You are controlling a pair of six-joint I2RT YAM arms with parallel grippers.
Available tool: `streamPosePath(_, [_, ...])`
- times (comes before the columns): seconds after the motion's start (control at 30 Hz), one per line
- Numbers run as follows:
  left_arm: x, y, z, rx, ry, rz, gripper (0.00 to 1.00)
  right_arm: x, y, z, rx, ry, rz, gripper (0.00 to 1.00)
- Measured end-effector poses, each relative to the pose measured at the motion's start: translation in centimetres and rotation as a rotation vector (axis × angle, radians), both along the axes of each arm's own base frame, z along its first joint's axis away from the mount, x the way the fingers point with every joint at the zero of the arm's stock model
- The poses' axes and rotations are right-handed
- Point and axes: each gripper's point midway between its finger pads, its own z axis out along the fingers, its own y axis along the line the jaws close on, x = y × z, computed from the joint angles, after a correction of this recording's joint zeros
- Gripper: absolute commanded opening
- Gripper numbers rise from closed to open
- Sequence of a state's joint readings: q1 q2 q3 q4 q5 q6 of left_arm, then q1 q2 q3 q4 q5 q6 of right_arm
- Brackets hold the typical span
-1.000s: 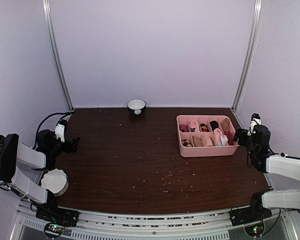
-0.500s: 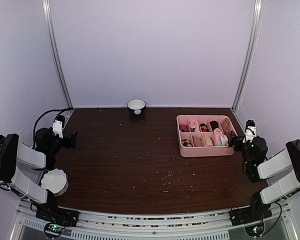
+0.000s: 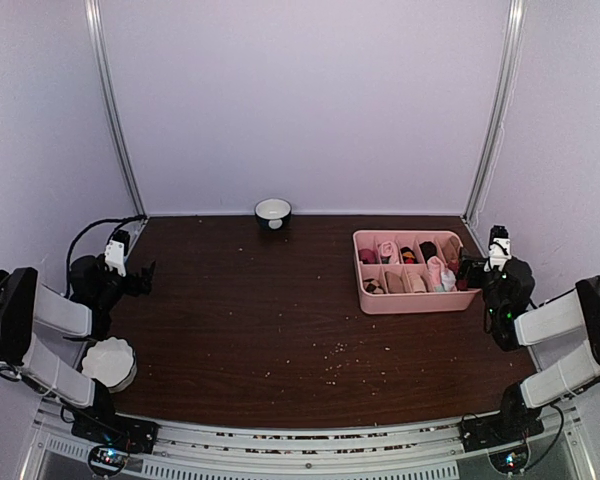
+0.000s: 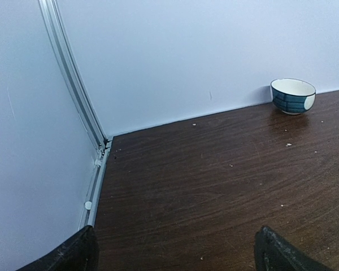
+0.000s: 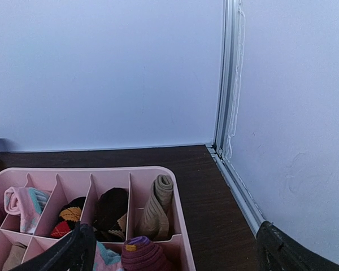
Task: Roll the socks
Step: Reset both arms
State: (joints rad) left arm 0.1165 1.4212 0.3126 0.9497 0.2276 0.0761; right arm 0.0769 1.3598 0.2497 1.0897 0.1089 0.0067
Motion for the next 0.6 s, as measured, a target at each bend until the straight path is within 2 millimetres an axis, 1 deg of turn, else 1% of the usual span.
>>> streamPosePath(0.6, [0.00, 0.00, 0.00, 0.000, 0.000, 0.000, 0.98, -0.02, -0.07, -0.28, -0.001, 0.011, -0.004, 0.99])
